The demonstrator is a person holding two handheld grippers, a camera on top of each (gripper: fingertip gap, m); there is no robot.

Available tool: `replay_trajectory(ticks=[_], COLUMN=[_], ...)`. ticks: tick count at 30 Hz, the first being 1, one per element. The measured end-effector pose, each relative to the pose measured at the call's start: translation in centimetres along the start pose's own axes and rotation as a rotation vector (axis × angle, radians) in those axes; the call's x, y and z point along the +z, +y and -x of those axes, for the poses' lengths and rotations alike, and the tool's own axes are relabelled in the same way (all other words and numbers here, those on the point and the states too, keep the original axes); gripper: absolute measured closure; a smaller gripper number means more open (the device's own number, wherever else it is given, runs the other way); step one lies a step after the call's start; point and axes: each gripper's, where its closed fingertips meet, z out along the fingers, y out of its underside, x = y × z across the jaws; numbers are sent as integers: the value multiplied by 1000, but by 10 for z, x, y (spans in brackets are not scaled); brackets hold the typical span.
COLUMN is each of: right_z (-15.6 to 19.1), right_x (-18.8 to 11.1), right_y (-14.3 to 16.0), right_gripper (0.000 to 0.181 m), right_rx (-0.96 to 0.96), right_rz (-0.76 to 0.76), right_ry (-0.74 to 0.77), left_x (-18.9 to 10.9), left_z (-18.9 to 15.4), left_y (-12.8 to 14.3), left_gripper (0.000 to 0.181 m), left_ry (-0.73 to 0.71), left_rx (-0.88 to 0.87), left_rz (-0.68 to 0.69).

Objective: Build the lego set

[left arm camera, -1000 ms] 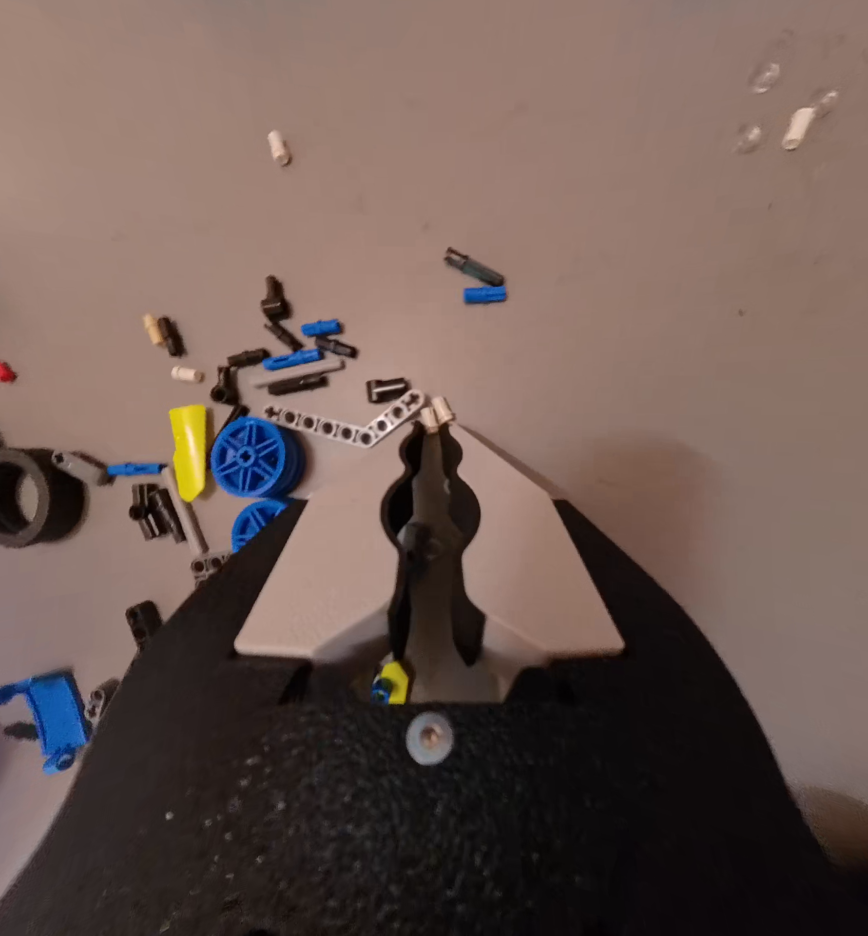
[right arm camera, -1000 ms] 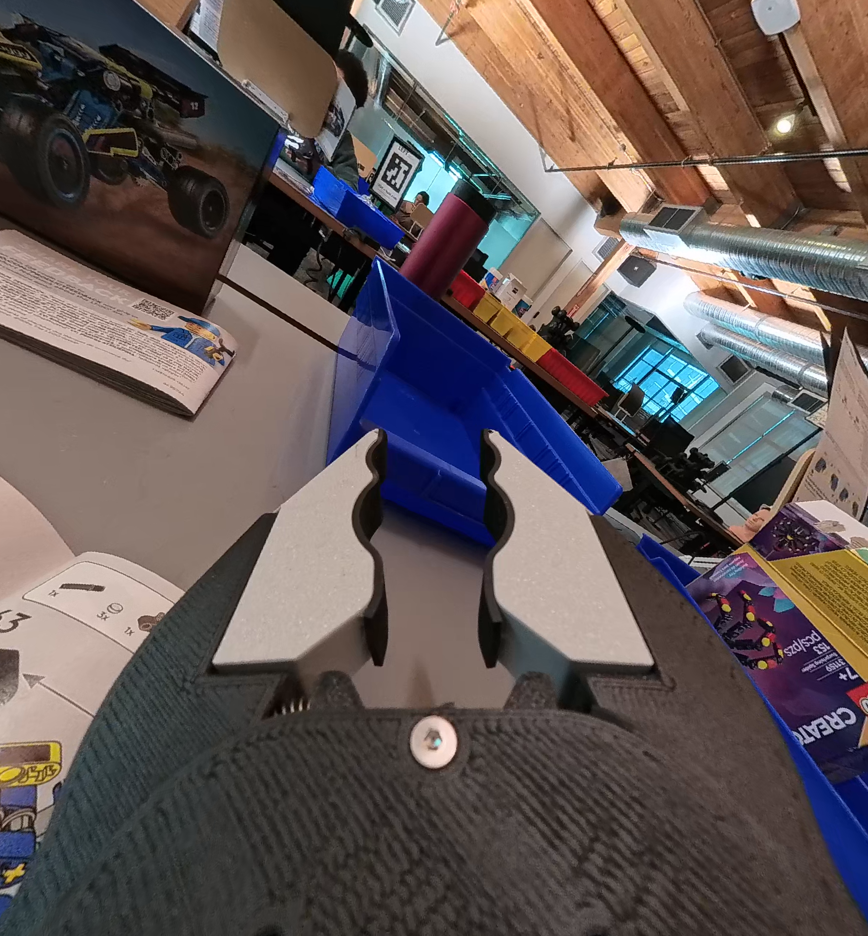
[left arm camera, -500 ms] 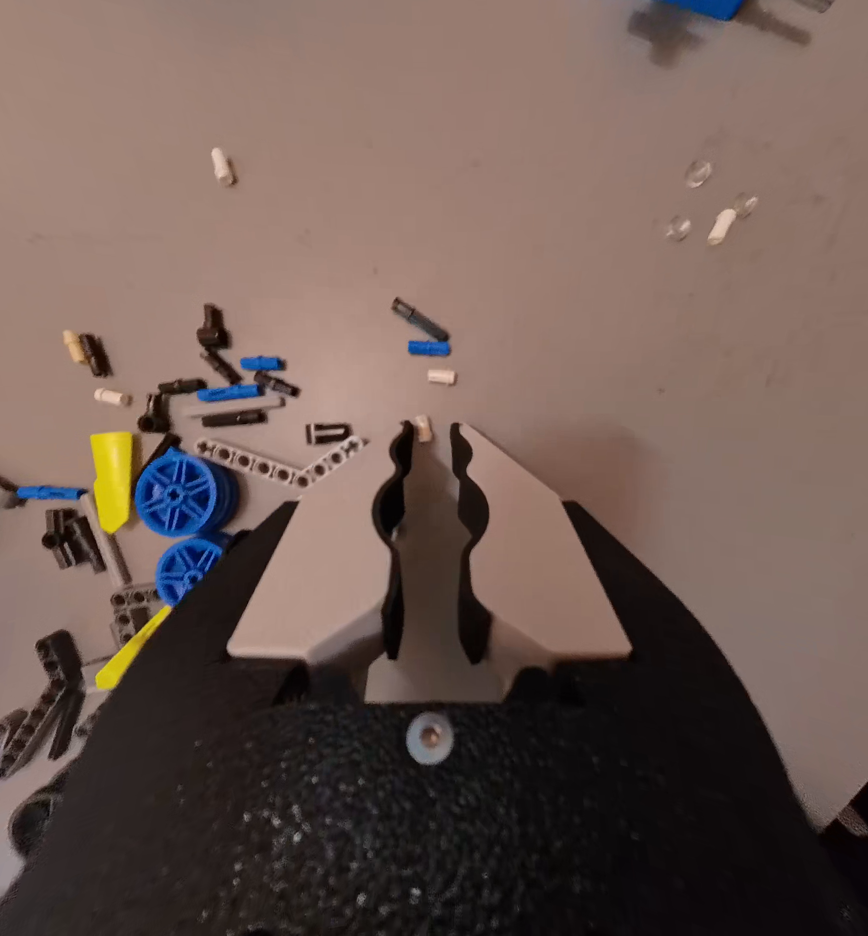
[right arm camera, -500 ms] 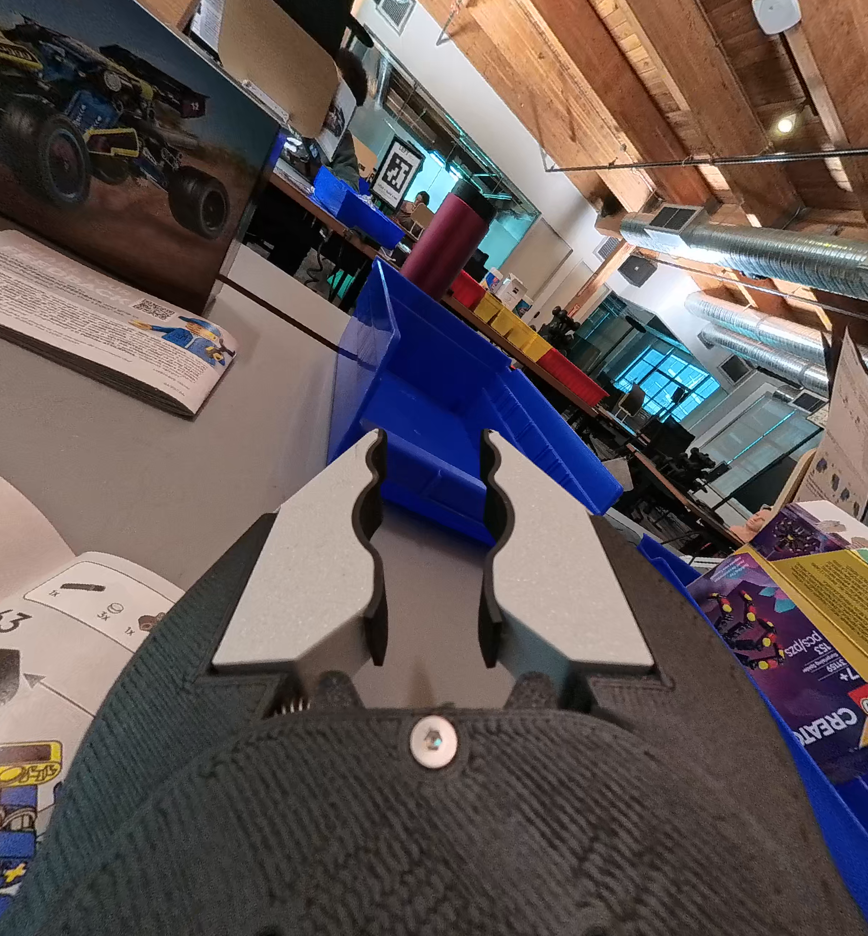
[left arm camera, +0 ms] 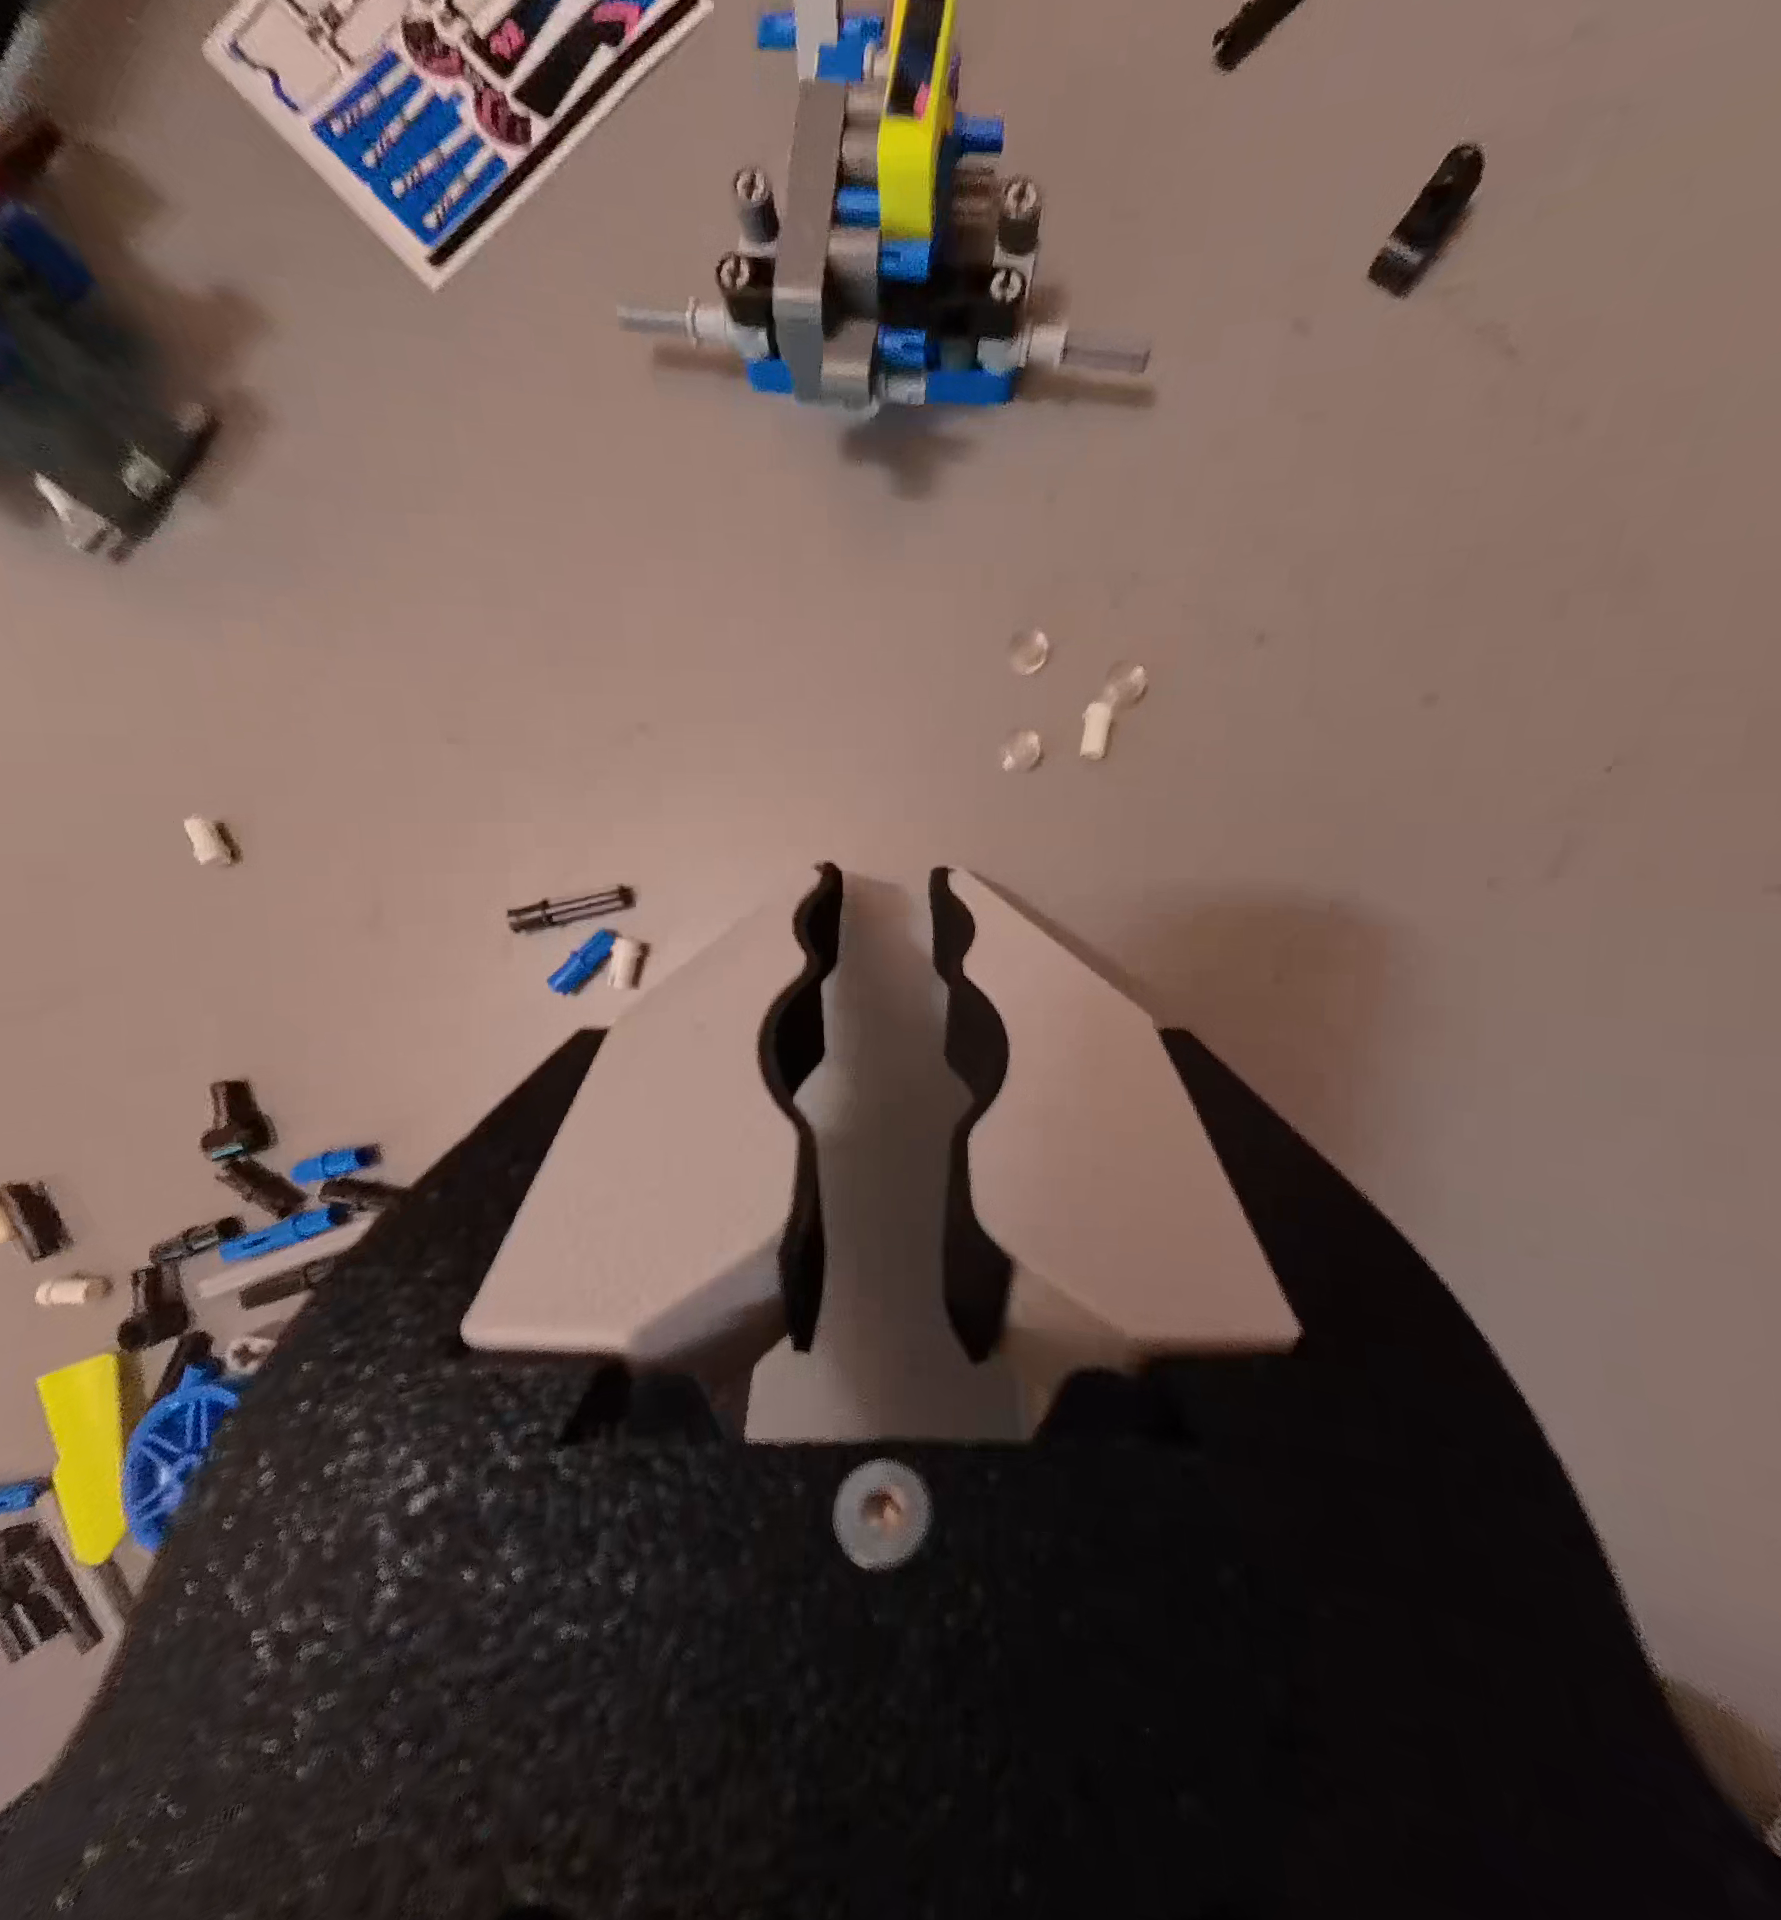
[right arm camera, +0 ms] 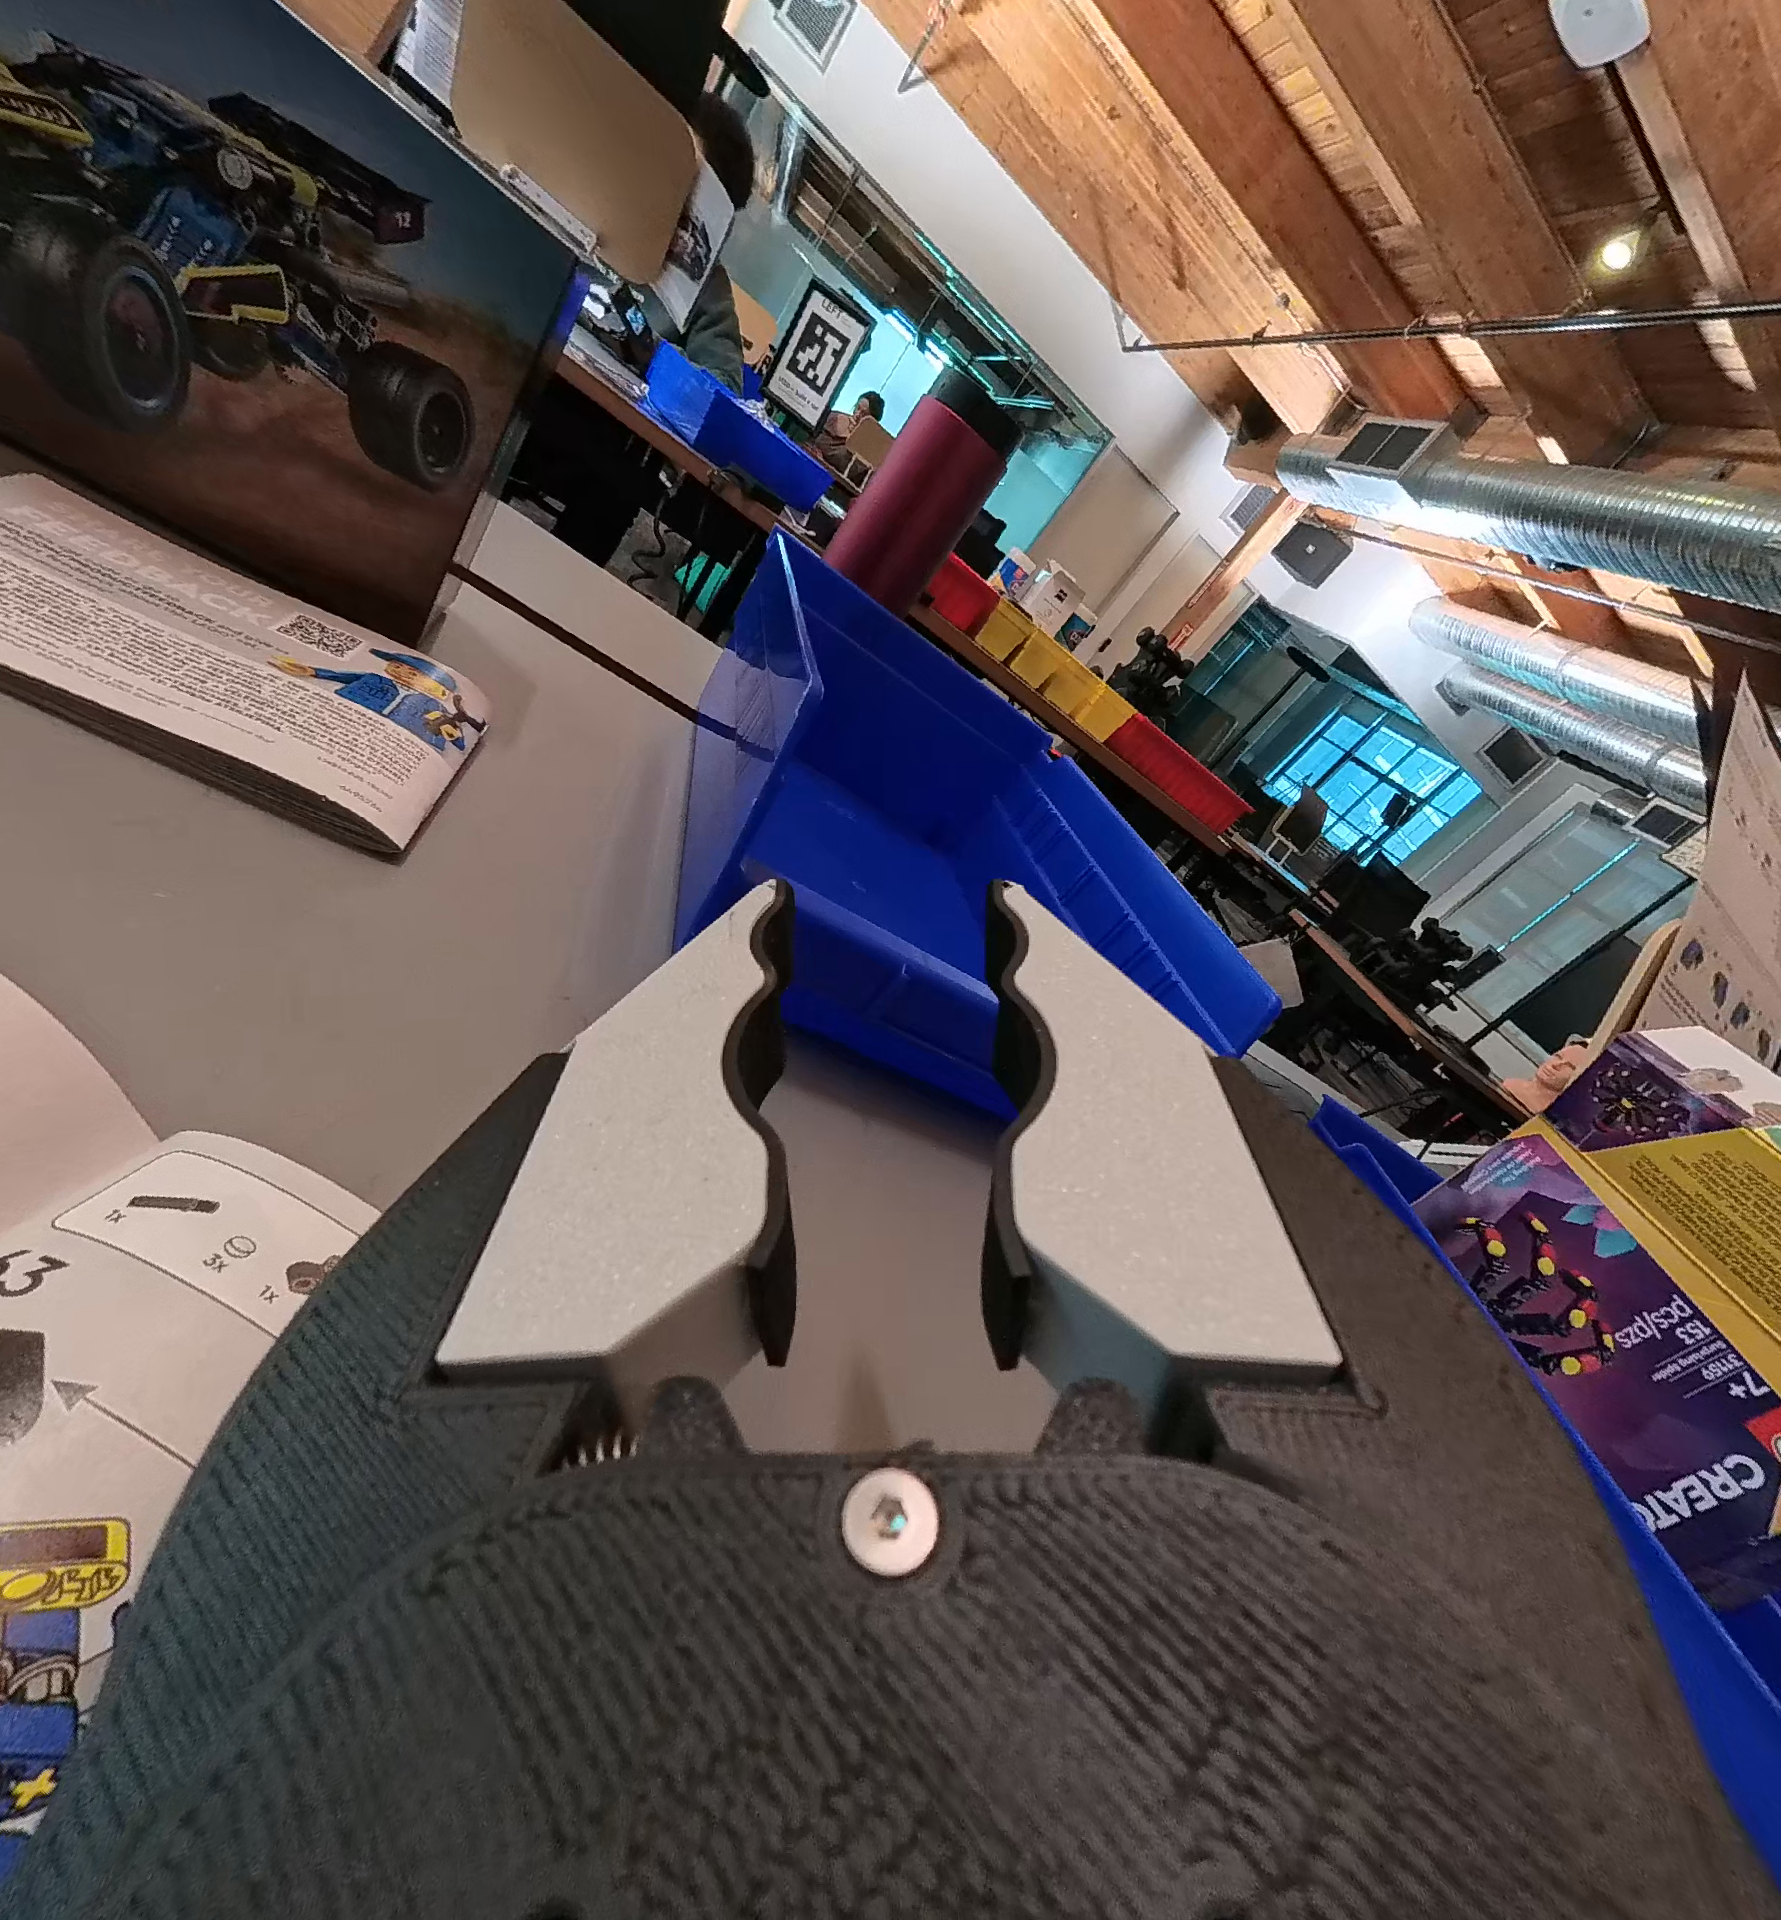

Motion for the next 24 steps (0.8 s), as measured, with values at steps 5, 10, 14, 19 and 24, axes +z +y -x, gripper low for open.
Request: replay_trajectory(ticks=[5, 10, 14, 19, 24], right_z=[0, -1, -1, -2, -2], right_x=[0, -1, -1, -2, -1], right_y=[0, -1, -1, -1, -1], right_gripper=[146, 146, 146, 146, 146], right_rx=[2, 5, 5, 7, 8], right_rz=[-2, -4, -5, -8, -7], right_ry=[2, 4, 7, 11, 11], left_x=[-13, -24, -27, -35, -41], left_z=[4, 5, 6, 15, 24], left_y=[-3, 16, 23, 37, 51], left_gripper=[165, 165, 162, 162, 163], left_ry=[-62, -63, -59, -72, -70], left_rx=[6, -34, -47, -70, -125], left_rz=[1, 67, 80, 95, 90])
